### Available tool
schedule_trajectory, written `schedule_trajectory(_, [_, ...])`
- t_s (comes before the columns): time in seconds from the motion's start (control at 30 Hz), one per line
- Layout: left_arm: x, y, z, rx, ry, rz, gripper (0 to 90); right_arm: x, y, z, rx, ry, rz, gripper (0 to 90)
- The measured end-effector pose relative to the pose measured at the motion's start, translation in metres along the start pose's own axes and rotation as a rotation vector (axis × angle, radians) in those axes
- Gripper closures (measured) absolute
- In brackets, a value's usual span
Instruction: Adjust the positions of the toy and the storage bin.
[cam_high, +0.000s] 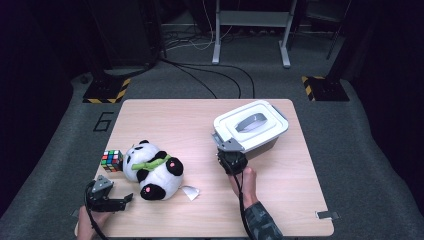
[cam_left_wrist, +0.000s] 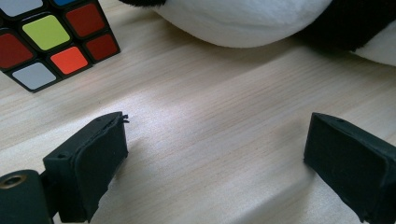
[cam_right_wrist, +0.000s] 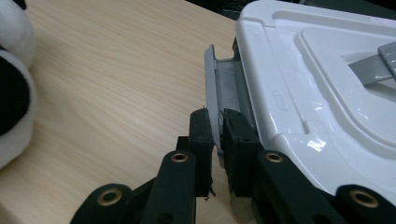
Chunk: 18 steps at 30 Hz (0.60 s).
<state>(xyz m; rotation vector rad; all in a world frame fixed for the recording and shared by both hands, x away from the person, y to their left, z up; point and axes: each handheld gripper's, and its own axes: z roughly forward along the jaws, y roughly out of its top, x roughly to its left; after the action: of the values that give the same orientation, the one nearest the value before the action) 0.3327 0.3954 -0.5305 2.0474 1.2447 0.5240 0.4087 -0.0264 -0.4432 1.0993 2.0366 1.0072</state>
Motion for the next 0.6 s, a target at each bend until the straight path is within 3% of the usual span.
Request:
schedule_trajectory(0.23, [0.0,0.0,0.0,0.0,0.0,0.0,5.9,0.02,0.0,-0.007,0.002,0.037,-0.004,77.2])
schedule_trajectory(0.27, [0.0,0.0,0.0,0.0,0.0,0.0,5.9,0.025,0.001,-0.009,0.01,0.055,-0.018,63.1])
schedule_trajectory(0.37, [0.0,0.0,0.0,0.0,0.0,0.0,5.9,0.027,0.001,-0.011,0.015,0.072,-0.024,56.6])
schedule_trajectory(0.4, [0.0,0.0,0.0,0.0,0.0,0.0,5.9,0.027,0.002,-0.013,0.019,0.085,-0.025,49.5])
schedule_trajectory(0.6, [0.0,0.0,0.0,0.0,0.0,0.0,5.9,0.026,-0.001,-0.019,0.022,0.107,-0.027,40.8])
